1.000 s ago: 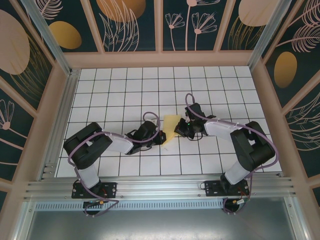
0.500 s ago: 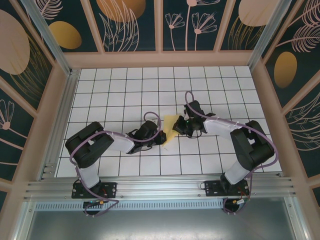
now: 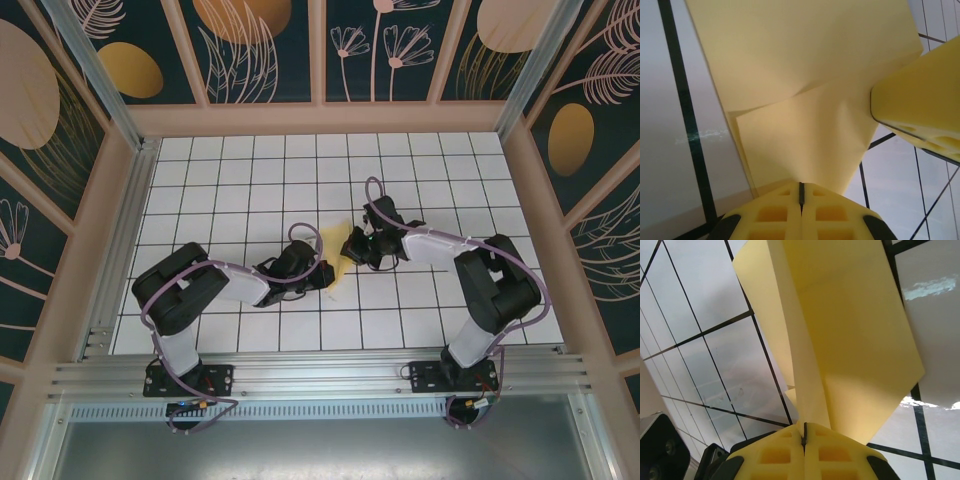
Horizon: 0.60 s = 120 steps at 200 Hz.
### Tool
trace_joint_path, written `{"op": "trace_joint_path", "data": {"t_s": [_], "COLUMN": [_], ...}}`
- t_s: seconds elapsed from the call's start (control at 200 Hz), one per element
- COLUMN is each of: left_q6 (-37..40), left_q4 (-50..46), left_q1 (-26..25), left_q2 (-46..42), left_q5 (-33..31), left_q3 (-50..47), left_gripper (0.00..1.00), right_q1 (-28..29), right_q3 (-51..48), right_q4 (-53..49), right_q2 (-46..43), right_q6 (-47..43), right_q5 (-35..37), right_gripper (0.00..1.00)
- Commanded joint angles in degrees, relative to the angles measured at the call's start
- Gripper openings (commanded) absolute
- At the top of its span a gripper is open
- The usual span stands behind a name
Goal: Fold a paper plane with a square sheet of paper (pick it up from the middle)
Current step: Fourth fold the wing at the center of the table.
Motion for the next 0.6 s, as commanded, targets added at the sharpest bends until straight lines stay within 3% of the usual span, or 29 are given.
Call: {"op": "trace_joint_path", "data": {"t_s": [0.0,0.35,0.595], "left_q6": [-2.4,-2.3,0.8], "left_q4": [3.0,-4.5,-8.3], "left_q1": [1.4,6.8,7.2], "left_q2": [-3.5,-6.3,-1.0], "left_q5": [2.4,-0.5,3.1], "left_q3": [-0.6,0.9,5.8], "left_gripper": [0.02,0.04,0.02], "right_q1": [1.2,1.5,1.5], "right_q3": [2.3,2.8,2.9], "right_q4": [-3.7,-7.4,-7.6], "right_q2": [0.6,0.0,-0.2], "right_q6": [-1.0,-3.0,-3.2], "right_q5": [2.8,6.5,6.9], "right_gripper": [0.0,0.0,0.0]}}
